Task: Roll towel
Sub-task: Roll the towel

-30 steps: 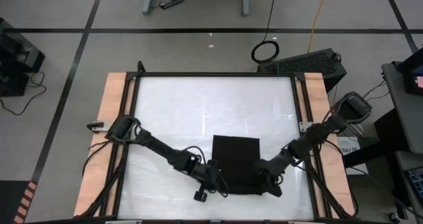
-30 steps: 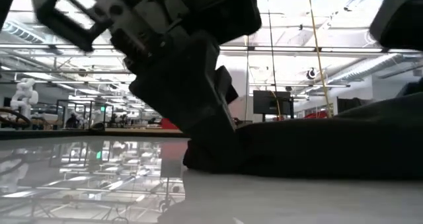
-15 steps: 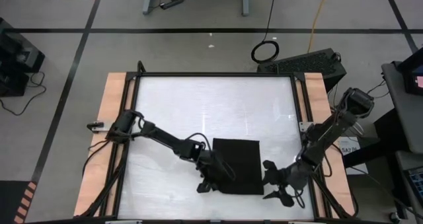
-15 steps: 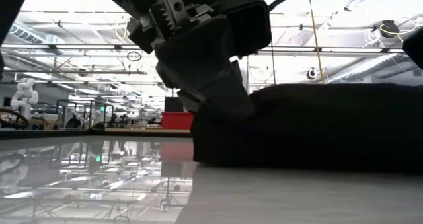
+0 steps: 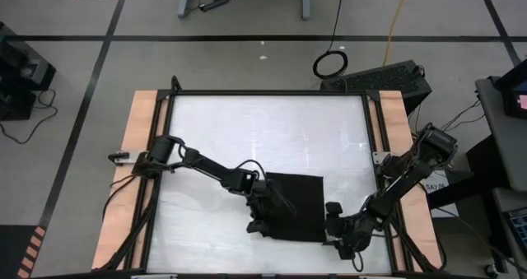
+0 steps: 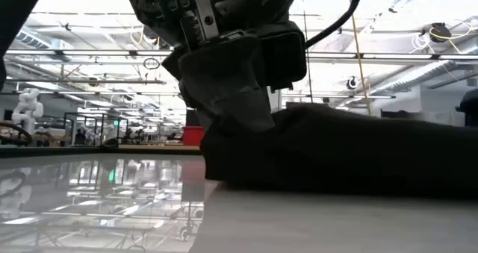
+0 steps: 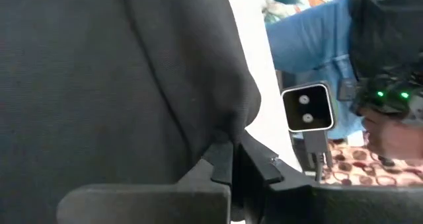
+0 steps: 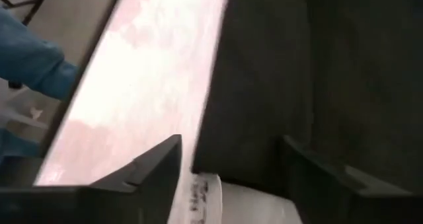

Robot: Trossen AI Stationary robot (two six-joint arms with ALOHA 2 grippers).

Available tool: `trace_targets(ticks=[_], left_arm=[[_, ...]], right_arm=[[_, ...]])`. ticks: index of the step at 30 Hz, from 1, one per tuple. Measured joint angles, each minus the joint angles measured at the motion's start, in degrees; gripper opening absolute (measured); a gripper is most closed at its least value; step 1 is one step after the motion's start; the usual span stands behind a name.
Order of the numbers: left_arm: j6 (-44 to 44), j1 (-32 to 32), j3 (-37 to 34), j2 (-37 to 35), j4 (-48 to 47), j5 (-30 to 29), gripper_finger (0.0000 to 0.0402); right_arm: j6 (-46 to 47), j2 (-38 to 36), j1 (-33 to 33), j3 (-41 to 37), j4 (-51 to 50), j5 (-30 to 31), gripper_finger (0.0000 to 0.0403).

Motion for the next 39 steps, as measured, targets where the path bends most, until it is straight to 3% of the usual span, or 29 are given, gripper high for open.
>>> trace_targets(ticks=[11,16,25,30,39], left_arm=[[-1.9,0.7,0.0,0.8,2.7,6.8,0.0013],[-1.8,0.7,0.0,0.4,2.6,3.1,0.0052],[4.8,0.6,-0.2,-4.5,1.4,-5.0,0.0183],[15.2,-2.4,-0.2,-8.8,-2.2,-13.7,0.0194],[33.4,-10.9,-0.2,-10.6,-10.5,-38.8,0.0194]], right_arm=[[6.2,2.1,-0.1,0.2,2.3,-2.6,0.0015],[15.3,1.8,-0.1,0.2,2.2,-7.1,0.0015],[24.5,1.6,0.7,0.0,4.3,-8.7,0.0005],[26.6,1.2,0.8,-0.1,5.2,-6.8,0.0004],[31.2,-2.2,0.8,-4.3,12.5,0.7,0.0003]])
